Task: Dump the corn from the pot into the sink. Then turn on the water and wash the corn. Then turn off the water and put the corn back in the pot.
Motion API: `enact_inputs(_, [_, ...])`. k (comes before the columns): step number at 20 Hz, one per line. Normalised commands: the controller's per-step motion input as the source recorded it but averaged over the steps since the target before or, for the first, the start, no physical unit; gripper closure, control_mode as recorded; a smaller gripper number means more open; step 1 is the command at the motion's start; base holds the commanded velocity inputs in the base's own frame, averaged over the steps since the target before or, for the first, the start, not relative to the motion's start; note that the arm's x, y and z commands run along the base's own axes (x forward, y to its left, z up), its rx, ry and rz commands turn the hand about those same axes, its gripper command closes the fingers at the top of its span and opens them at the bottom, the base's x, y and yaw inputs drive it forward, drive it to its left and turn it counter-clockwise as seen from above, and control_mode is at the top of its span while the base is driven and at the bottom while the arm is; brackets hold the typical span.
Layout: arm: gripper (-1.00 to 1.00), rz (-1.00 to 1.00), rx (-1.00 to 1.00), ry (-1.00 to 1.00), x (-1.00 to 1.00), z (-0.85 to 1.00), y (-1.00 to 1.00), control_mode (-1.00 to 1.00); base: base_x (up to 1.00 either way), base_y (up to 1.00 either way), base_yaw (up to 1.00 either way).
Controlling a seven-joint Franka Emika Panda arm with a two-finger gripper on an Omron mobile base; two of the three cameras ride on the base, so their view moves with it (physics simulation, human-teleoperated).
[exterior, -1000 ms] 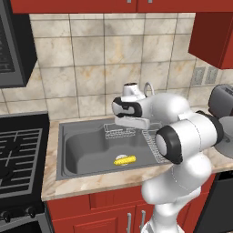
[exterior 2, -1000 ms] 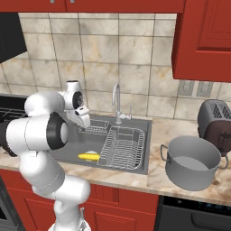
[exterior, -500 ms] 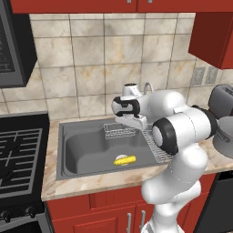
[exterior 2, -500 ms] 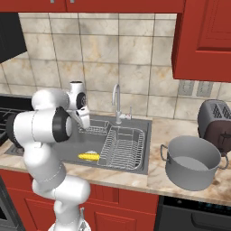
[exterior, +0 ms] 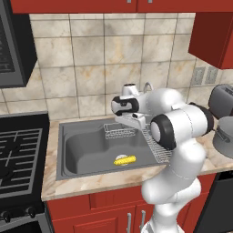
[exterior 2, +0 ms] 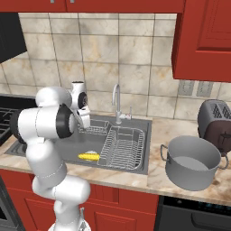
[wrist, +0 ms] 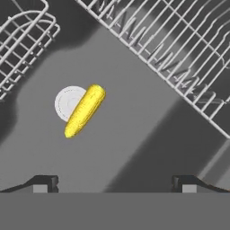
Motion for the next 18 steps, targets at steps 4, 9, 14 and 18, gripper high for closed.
enact_inputs(4, [-1.00,-0.02,0.00,0.00,0.00,-0.37,0.00,-1.00,0.00,0.00,0.00])
enact_inputs(9, [-1.00,0.00,0.00,-0.01,0.00,-0.46,0.00,-1.00,0.00,0.00,0.00])
enact_inputs(14, [-1.00,0.00,0.00,-0.03,0.00,-0.49,0.00,-1.00,0.00,0.00,0.00])
enact_inputs(18, [-1.00,0.00,0.00,-0.03,0.00,-0.49,0.00,-1.00,0.00,0.00,0.00])
